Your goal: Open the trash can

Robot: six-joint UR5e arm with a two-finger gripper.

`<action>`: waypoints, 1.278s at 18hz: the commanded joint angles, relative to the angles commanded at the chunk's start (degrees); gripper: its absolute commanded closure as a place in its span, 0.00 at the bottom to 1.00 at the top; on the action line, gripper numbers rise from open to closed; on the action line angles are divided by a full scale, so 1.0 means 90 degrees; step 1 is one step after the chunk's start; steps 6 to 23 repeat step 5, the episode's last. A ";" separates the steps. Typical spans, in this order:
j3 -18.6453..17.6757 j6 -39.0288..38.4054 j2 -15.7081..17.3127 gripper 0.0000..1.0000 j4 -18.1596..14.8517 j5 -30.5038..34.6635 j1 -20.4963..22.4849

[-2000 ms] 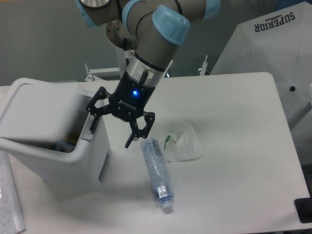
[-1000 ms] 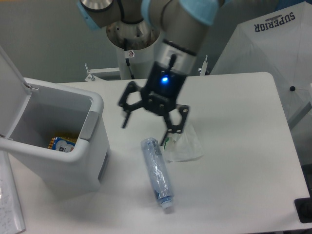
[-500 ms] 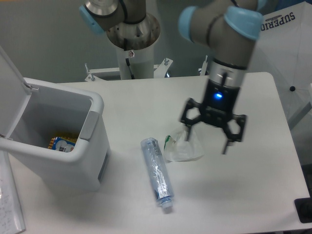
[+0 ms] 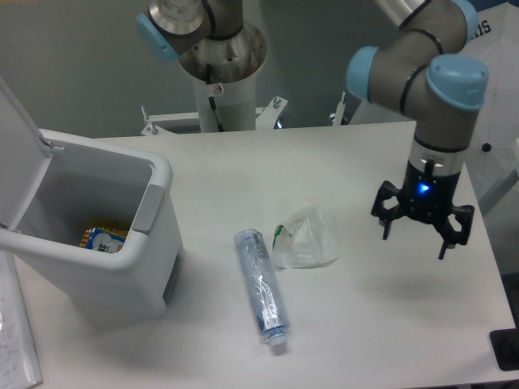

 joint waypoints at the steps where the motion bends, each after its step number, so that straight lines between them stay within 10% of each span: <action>1: 0.0000 0.0020 -0.0010 0.00 -0.0020 0.0118 0.0000; 23: -0.0020 0.0021 -0.0049 0.00 -0.0059 0.0383 -0.0020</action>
